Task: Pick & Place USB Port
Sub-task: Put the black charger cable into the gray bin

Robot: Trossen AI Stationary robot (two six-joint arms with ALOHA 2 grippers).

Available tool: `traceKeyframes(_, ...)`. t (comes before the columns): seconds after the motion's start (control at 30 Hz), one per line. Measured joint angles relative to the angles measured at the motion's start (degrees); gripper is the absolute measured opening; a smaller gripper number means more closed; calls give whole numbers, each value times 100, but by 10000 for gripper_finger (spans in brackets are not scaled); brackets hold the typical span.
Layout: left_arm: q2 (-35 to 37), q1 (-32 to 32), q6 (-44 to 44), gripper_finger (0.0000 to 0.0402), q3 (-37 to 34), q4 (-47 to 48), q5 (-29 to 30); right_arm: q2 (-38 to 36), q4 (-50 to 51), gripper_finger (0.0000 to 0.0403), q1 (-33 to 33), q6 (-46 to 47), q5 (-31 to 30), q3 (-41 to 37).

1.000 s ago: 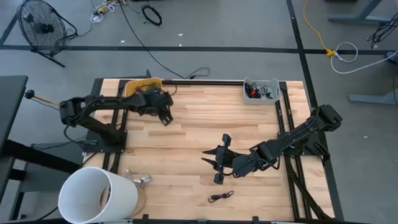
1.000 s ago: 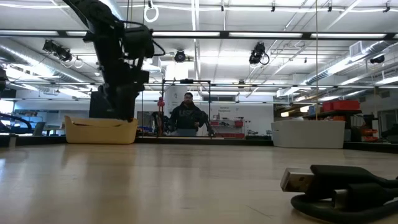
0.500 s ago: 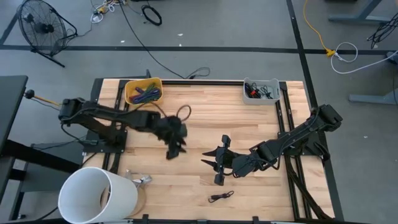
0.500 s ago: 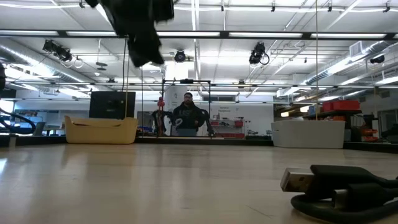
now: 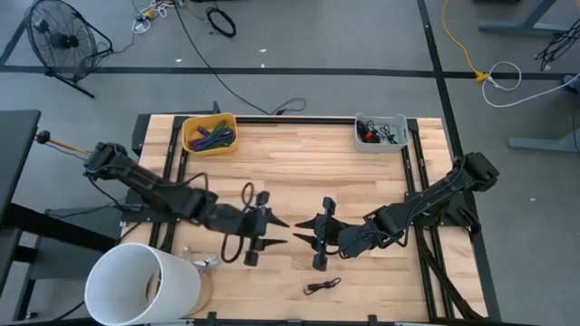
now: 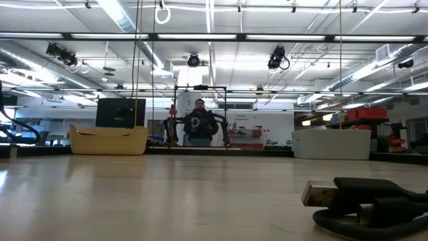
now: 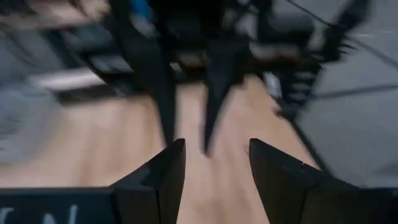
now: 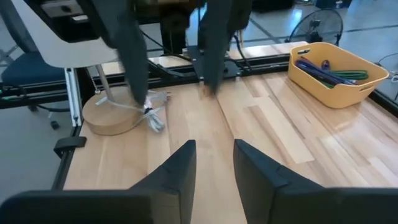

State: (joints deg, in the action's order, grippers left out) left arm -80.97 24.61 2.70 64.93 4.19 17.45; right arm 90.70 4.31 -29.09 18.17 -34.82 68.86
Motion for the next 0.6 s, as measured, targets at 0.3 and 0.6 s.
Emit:
traceKeyframes(0.3,0,189,-343,181,0,-226,978,0,1,107,-17,657,1562,0)
traceKeyframes(0.6,2,160,-341,181,0,-171,977,451,282,107,-888,1717,2389,7)
